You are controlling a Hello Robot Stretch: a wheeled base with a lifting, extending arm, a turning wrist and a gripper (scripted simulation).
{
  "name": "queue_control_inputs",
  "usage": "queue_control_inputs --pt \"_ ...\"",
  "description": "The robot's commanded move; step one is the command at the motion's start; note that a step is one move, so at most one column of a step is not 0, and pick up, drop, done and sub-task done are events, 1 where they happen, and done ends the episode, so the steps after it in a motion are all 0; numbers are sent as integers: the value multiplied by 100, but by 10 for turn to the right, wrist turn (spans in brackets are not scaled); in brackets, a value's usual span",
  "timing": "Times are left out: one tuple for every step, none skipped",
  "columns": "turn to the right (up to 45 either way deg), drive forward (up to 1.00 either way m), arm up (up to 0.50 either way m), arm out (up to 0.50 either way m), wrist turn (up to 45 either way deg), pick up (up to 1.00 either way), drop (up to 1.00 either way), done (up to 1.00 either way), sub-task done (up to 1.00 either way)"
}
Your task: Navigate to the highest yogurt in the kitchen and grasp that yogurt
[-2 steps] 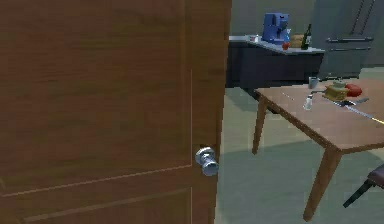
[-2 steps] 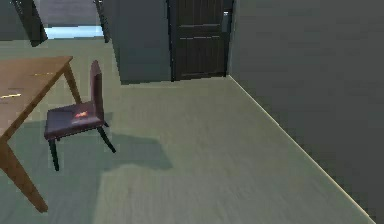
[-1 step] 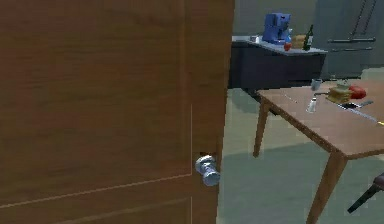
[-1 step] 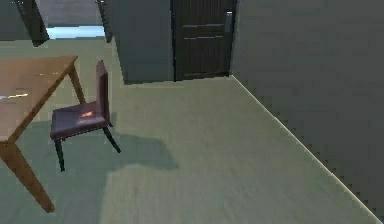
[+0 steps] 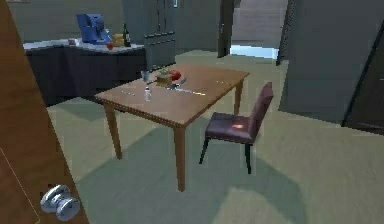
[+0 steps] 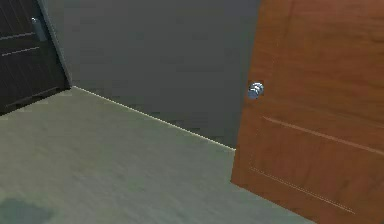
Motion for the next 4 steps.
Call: queue_control_inputs --pt "30 0 0 0 0 0 0 0 0" --pt "0 40 0 0 0 0 0 0 0" --pt "-180 0 0 0 0 0 0 0 0" --pt "0 25 0 0 0 0 0 0 0"
